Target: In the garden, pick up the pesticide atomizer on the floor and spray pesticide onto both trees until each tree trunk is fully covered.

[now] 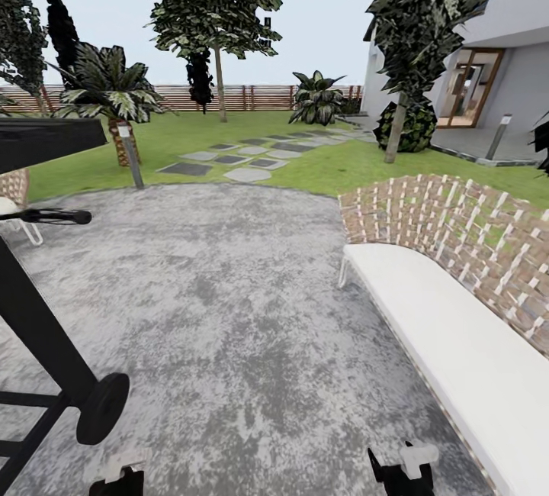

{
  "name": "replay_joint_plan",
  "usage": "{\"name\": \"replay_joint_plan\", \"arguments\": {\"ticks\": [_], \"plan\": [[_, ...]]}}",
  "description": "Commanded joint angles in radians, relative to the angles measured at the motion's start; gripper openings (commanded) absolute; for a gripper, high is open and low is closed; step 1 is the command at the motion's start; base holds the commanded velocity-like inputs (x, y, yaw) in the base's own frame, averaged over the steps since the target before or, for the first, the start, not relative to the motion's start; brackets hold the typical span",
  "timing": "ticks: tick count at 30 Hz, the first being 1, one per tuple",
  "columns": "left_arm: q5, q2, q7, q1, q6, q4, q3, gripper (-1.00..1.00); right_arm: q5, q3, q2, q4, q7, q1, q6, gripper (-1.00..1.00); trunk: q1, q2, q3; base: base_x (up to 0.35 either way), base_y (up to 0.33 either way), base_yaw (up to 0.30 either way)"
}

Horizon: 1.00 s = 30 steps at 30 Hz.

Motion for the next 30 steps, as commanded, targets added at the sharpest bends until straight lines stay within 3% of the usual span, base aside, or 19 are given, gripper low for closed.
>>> {"name": "replay_joint_plan", "arguments": {"ticks": [1,13,30], "plan": [[0.010,0.000,0.000,0.000,-0.003,0.001,-0.001,-1.00,0.001,0.000,0.000,0.001,0.002,-0.001,-0.003,1.00,0.000,0.000,-0.001,0.340,0.000,0.000],[0.010,0.000,0.000,0.000,-0.003,0.001,-0.001,-1.00,0.001,0.000,0.000,0.001,0.002,-0.001,-0.003,1.00,0.000,0.000,0.001,0.340,0.000,0.000],[0.010,0.000,0.000,0.000,-0.003,0.001,-0.001,-1.00,0.001,0.000,0.000,0.001,0.002,-0.001,-0.003,1.00,0.000,0.000,0.026,0.340,0.000,0.000]]}}
